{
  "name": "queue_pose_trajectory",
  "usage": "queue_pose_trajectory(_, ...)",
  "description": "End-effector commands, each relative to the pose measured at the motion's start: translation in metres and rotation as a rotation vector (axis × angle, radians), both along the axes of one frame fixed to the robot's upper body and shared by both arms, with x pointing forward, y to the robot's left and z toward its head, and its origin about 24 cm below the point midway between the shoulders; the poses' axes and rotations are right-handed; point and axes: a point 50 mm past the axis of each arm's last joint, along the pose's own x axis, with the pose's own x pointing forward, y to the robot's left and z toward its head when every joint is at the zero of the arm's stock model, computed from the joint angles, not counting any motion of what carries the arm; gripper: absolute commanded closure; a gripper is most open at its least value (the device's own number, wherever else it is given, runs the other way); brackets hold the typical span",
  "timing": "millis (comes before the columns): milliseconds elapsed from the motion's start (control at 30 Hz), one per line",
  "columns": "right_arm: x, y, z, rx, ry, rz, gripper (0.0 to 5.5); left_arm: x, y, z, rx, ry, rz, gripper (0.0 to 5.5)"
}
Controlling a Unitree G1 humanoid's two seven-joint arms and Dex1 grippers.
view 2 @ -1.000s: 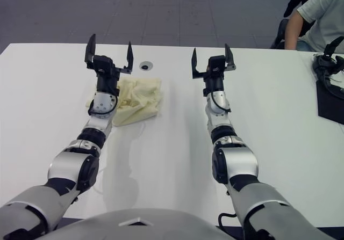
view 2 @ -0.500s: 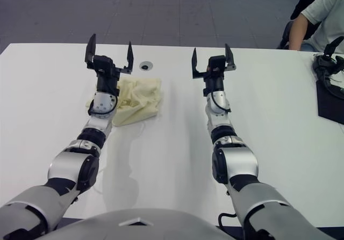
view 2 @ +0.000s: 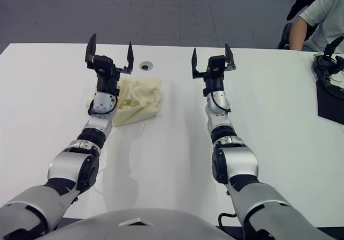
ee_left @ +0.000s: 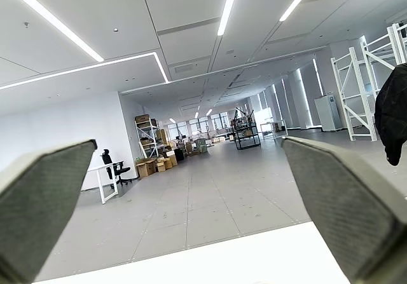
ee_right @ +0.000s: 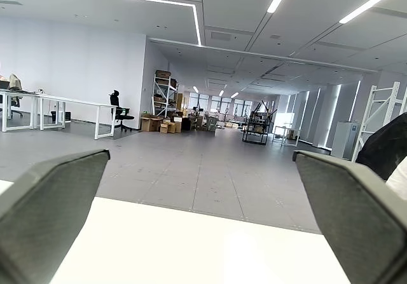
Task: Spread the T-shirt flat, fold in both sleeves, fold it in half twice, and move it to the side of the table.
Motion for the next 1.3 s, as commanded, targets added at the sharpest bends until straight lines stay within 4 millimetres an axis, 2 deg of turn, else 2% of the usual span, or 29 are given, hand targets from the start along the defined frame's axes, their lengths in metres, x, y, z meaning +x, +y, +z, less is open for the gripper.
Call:
queue_pose_trajectory(33,0.0,-0.003,0.0,-0.004,0.002,-0.009,0.15,0.002,0.001,0.001,-0.011,0.006,0.007,0.1)
queue_pose_trajectory(367,0.0,-0.002,0.002,-0.002,-0.011,-0.007,0.15,0.001,0.001,0.003,-0.01,-0.006,0.002,0.1)
queue_pose_trajectory(500,-0.005,-0.009,0.014,0.007,-0.095,-0.005,0.15,-0.009,0.011,0.023,-0.004,-0.109,0.016,0.1)
queue_pose_trajectory(567,-0.016,-0.019,0.021,0.049,-0.137,-0.007,0.15,-0.021,0.026,0.034,0.09,-0.126,0.054,0.1)
queue_pose_trajectory(667,-0.045,-0.028,0.026,0.053,-0.175,-0.012,0.15,-0.047,0.052,0.044,0.225,-0.113,0.107,0.1)
queue_pose_trajectory(700,-0.054,-0.03,0.028,0.025,-0.189,-0.009,0.15,-0.055,0.063,0.045,0.332,-0.108,0.127,0.1)
queue_pose_trajectory(800,-0.075,-0.029,0.033,-0.085,-0.226,0.01,0.15,-0.08,0.088,0.041,0.638,-0.051,0.137,0.1)
queue_pose_trajectory(900,-0.09,-0.025,0.032,-0.101,-0.219,0.001,0.15,-0.102,0.102,0.026,0.887,0.046,0.071,0.1)
queue_pose_trajectory(1000,-0.102,-0.017,0.024,-0.115,-0.177,0.014,0.15,-0.106,0.101,0.012,1.098,0.113,0.036,0.1)
queue_pose_trajectory(1067,-0.109,-0.015,0.02,-0.139,-0.151,0.008,0.15,-0.099,0.098,0.002,1.197,0.131,0.044,0.1)
queue_pose_trajectory(1200,-0.118,-0.021,0.026,-0.179,-0.165,-0.016,0.15,-0.095,0.096,-0.023,1.421,0.163,0.007,0.1)
queue_pose_trajectory(1300,-0.124,-0.023,0.032,-0.199,-0.181,-0.031,0.15,-0.091,0.098,-0.034,1.559,0.165,-0.009,0.1)
